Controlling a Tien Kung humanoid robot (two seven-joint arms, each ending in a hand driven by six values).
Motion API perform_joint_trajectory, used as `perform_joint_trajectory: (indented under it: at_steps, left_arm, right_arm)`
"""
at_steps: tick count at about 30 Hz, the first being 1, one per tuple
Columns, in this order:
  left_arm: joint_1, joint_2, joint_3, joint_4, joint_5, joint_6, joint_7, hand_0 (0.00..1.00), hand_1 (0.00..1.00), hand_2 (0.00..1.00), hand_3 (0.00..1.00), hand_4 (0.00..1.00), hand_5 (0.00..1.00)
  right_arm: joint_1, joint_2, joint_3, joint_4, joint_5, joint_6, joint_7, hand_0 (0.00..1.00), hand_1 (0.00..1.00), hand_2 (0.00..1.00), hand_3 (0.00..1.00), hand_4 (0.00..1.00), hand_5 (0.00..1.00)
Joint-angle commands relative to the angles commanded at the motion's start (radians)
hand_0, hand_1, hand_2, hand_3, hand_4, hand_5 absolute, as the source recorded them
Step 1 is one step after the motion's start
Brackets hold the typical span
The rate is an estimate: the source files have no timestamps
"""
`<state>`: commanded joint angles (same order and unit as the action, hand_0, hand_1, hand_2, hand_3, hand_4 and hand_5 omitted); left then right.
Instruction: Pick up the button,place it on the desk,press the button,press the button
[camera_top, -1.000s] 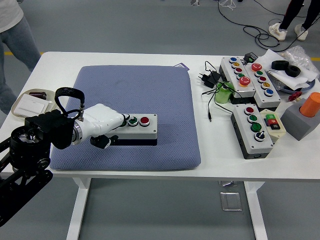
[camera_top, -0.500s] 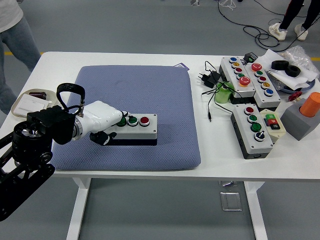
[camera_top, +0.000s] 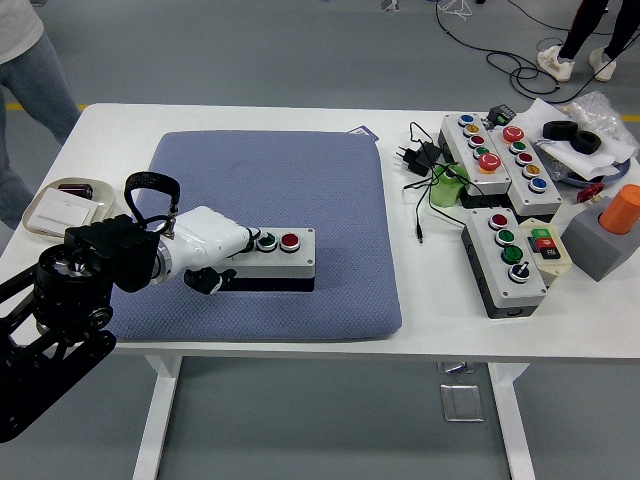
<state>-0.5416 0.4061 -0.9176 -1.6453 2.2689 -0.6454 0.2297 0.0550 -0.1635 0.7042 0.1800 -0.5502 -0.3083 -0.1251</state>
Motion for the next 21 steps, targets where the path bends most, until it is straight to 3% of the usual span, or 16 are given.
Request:
perform_joint_trajectory:
  at_steps: [9,21]
  left_arm:
    - [0.001,0.003,0.002,0.008,0.000,0.000,0.008,0.088,0.034,0.060,0.895,0.527,0.002]
    - [-0.005,-0.004,-0.032,-0.059,0.000,0.000,0.011,0.087,0.030,0.056,0.903,0.513,0.002]
  right_arm:
    - [0.000,0.000,-0.002,0.000,0.002,0.000,0.000,0.631,0.478,0.532,0.583,0.262,0.008]
    - [0.000,0.000,-0.004,0.000,0.003,0.001,0.000,0.631,0.476,0.532,0.583,0.263,0.008]
